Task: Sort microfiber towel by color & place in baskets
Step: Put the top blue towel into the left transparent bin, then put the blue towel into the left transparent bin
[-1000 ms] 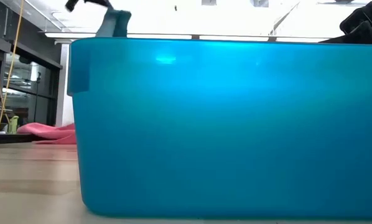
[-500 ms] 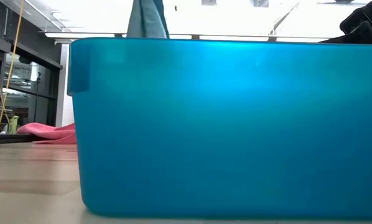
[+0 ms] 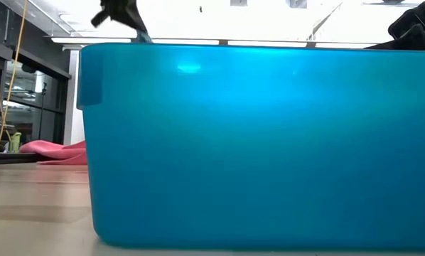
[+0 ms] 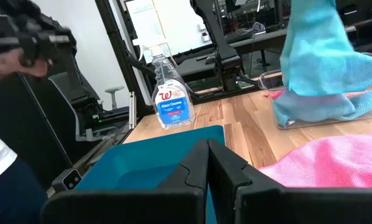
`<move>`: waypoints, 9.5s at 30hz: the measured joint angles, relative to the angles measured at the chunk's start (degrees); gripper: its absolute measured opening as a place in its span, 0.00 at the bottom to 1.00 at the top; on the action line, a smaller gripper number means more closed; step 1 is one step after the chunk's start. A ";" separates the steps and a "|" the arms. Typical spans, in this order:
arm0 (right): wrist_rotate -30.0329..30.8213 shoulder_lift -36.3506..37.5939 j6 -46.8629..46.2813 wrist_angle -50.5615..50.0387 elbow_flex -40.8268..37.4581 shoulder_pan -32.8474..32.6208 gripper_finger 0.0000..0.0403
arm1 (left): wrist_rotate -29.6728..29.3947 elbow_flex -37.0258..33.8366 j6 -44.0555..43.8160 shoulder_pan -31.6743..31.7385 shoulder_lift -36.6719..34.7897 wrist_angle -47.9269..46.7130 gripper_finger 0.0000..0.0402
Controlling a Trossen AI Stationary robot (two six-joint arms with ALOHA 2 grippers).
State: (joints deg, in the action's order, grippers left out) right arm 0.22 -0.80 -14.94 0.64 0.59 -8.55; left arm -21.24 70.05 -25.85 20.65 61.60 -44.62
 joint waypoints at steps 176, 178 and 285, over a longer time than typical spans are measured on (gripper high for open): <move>-20.52 -60.39 -46.18 -27.37 46.49 -11.88 0.16 | 39.30 -9.34 4.97 5.96 3.41 53.54 0.52; -18.94 -64.37 -48.40 -32.23 49.27 -14.46 0.25 | 41.40 -9.34 6.91 6.57 1.21 50.31 0.52; -11.46 -130.76 -4.83 10.07 105.41 21.24 0.00 | 36.42 -9.32 9.55 9.70 -16.63 62.01 0.52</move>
State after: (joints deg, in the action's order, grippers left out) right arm -11.25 -131.56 -19.78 10.72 106.00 12.69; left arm 15.18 60.73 -16.30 30.35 44.98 17.39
